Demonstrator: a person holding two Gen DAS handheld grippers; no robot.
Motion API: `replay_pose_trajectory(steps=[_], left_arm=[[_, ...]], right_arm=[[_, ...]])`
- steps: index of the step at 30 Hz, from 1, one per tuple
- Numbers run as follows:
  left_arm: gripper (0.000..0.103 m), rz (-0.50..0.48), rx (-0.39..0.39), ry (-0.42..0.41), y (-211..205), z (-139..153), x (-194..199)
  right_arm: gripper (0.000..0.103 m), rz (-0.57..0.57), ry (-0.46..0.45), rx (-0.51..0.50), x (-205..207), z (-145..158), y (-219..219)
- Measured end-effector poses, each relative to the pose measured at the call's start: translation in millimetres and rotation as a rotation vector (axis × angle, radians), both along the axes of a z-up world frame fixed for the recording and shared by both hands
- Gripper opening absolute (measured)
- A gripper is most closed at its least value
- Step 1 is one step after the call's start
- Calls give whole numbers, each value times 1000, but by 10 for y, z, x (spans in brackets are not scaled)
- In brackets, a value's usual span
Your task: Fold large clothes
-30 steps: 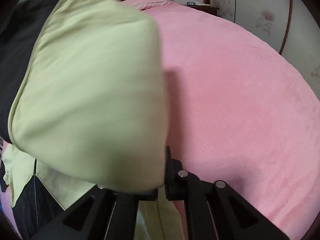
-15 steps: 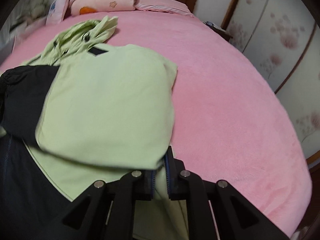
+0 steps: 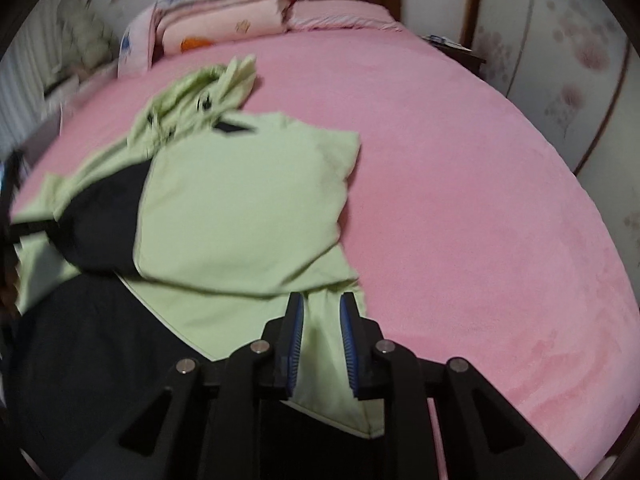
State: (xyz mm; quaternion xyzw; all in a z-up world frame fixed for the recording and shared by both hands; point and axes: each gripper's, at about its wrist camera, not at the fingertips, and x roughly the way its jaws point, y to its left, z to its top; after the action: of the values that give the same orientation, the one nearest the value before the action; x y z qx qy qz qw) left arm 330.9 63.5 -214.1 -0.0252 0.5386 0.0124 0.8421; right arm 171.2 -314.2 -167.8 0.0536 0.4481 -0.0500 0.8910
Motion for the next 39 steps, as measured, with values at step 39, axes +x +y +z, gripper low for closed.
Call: replay_pose_trajectory(steps=[39], left_arm=[[81, -65, -81, -67, -587, 161, -54]], right_arm=[[15, -20, 110, 94, 375, -263, 328]])
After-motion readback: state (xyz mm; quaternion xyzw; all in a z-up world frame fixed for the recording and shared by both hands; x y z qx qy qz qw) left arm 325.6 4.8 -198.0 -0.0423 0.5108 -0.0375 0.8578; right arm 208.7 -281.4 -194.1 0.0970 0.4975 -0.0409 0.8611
